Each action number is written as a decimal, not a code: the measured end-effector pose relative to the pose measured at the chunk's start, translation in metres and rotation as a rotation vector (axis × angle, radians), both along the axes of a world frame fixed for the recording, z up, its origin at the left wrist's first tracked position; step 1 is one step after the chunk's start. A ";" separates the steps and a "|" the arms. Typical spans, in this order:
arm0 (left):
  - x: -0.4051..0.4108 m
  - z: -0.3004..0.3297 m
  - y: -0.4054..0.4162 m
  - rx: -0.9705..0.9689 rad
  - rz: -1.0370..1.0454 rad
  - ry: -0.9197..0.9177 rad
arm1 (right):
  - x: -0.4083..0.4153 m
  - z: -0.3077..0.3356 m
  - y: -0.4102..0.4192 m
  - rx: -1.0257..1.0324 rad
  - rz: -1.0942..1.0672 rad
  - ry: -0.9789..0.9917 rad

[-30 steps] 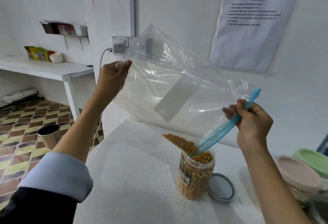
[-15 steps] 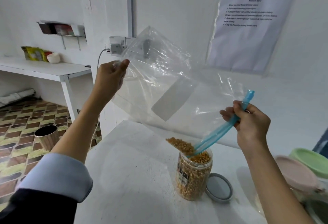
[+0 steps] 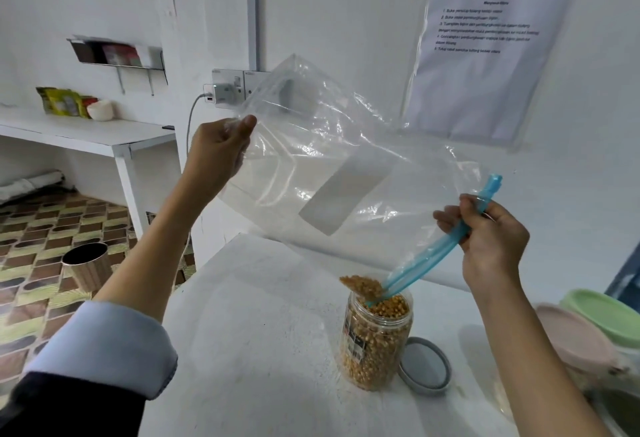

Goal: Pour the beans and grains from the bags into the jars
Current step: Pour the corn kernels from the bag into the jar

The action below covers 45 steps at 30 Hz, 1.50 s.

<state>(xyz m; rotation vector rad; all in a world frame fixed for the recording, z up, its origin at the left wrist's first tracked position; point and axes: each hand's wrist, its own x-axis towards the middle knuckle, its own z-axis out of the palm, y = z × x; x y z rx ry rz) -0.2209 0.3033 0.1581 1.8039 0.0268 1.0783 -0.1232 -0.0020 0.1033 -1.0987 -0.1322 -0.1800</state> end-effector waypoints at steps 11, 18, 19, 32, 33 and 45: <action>0.001 0.014 -0.004 0.046 -0.011 0.009 | 0.003 -0.006 -0.004 -0.004 0.031 0.000; 0.006 0.030 -0.016 0.172 -0.040 0.039 | 0.004 -0.013 -0.004 0.053 -0.041 0.031; 0.007 0.033 -0.018 0.191 -0.041 0.039 | 0.004 -0.013 -0.004 0.051 -0.024 0.034; 0.014 0.061 -0.039 0.311 0.005 0.095 | 0.007 -0.019 -0.012 0.077 -0.042 0.072; 0.014 0.063 -0.040 0.300 0.001 0.104 | 0.007 -0.020 -0.012 0.082 -0.043 0.074; 0.012 0.076 -0.049 0.324 0.007 0.148 | 0.008 -0.019 -0.014 0.068 -0.077 0.033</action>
